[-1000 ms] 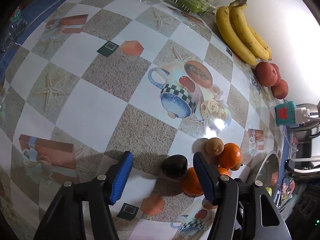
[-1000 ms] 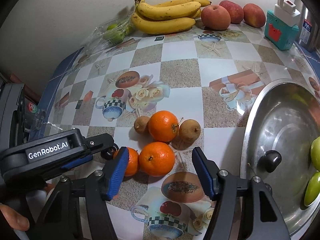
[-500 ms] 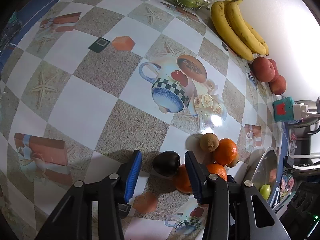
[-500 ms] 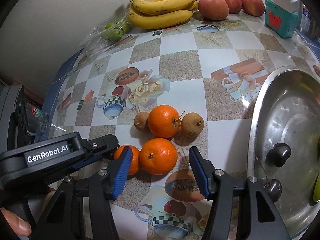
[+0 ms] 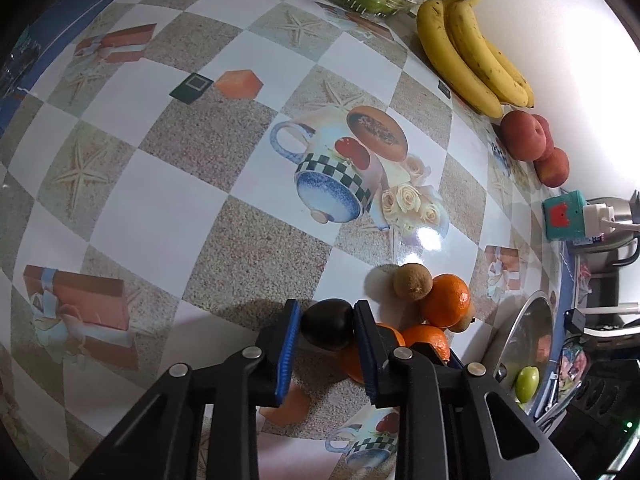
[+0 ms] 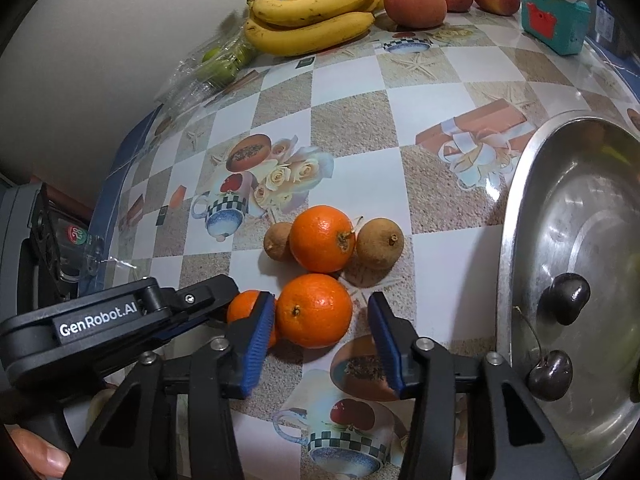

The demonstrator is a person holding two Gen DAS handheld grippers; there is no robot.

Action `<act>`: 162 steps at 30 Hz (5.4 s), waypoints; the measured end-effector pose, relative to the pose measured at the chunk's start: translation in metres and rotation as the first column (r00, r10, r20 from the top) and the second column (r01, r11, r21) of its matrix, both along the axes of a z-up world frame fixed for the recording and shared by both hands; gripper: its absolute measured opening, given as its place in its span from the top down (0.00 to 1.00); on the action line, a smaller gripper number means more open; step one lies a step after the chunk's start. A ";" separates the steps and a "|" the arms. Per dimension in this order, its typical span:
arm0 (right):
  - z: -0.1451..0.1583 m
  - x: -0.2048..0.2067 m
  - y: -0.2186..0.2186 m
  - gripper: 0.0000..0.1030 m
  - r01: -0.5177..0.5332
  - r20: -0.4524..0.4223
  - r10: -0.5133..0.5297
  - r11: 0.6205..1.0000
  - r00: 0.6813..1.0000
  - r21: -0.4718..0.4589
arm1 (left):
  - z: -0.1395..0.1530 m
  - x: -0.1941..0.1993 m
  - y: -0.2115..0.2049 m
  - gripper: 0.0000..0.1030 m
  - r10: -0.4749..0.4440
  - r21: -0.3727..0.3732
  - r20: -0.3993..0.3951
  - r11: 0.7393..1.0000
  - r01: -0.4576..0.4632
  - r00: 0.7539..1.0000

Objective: Organize fruits
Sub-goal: 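Grasp an orange with the right tool while the left tool grasps a dark plum, then carry the orange with the right tool while the left tool carries the plum over the bowl, then open the right tool releasing the orange while the left tool drops the plum into the bowl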

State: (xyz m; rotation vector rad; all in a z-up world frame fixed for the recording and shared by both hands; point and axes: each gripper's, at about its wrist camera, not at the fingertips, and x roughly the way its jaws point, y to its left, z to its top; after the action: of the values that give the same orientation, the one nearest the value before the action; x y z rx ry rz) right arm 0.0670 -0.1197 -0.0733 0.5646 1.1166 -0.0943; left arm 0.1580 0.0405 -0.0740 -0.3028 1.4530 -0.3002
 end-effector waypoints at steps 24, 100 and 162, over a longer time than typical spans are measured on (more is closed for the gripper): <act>0.013 -0.006 -0.007 0.61 0.025 0.012 -0.025 0.998 1.000 0.050 | 0.014 -0.003 0.011 0.72 0.035 -0.011 0.056 0.999 -0.035 0.998; 0.029 -0.118 -0.151 0.61 0.400 -0.113 -0.406 0.914 0.907 -0.074 | 0.031 -0.092 -0.168 0.72 -0.441 -0.068 0.125 0.890 0.451 0.889; 0.051 -0.115 -0.144 0.60 0.381 -0.027 -0.392 0.907 0.920 -0.181 | 0.048 -0.074 -0.135 0.36 -0.359 0.094 0.150 0.933 0.348 0.921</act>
State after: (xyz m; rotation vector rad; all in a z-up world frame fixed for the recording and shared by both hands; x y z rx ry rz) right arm -0.0478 -0.2642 -0.0221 0.6245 1.0326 -0.5536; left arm 0.0841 -0.0948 -0.0256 0.0425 1.3456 -0.5567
